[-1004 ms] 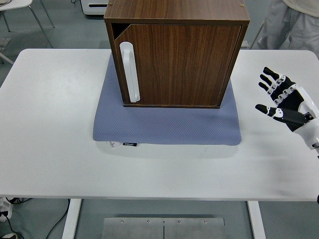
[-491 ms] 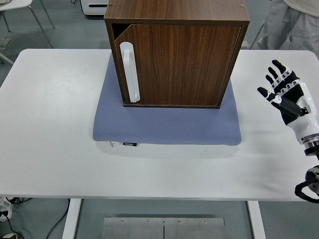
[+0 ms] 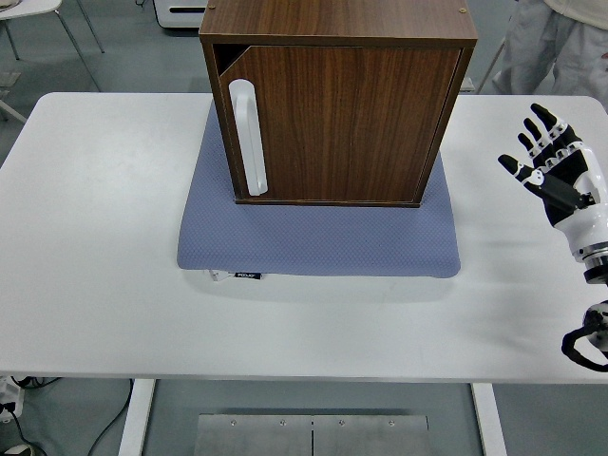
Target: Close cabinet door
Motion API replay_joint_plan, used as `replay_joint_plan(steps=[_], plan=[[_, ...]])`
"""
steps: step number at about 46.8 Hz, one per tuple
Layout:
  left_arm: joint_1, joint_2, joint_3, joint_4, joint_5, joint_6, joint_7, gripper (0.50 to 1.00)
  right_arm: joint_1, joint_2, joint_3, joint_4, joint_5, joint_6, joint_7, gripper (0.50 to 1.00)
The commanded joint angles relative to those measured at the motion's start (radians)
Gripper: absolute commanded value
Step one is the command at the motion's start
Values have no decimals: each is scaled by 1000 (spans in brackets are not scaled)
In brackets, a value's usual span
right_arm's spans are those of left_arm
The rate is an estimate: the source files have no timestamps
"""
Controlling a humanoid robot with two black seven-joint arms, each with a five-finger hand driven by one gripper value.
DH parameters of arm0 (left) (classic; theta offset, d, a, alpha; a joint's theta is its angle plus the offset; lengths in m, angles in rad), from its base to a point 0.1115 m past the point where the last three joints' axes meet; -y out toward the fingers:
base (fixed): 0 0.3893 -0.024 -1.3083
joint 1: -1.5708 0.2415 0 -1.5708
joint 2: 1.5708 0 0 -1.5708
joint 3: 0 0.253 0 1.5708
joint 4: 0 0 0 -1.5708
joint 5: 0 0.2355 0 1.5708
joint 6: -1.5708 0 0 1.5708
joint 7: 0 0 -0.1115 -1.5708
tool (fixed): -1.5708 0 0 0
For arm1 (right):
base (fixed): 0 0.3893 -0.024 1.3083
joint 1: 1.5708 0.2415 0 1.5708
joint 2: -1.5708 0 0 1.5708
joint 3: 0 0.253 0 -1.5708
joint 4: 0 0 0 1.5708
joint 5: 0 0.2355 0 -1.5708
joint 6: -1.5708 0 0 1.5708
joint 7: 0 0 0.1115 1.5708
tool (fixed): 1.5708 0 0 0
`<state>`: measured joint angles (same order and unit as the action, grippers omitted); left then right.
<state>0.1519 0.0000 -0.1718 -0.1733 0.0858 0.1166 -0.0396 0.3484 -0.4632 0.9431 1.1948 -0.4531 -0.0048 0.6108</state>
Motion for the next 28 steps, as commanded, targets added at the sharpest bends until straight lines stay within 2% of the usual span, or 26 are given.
replay_joint_plan(steps=[1,28], plan=[[0,0,0,0,0,0,0,1000,1,3,-3,-34,27,6,0,1000],[0,0,0,0,0,0,0,1000,-6,29,-7,-72,28,43,0,1000]])
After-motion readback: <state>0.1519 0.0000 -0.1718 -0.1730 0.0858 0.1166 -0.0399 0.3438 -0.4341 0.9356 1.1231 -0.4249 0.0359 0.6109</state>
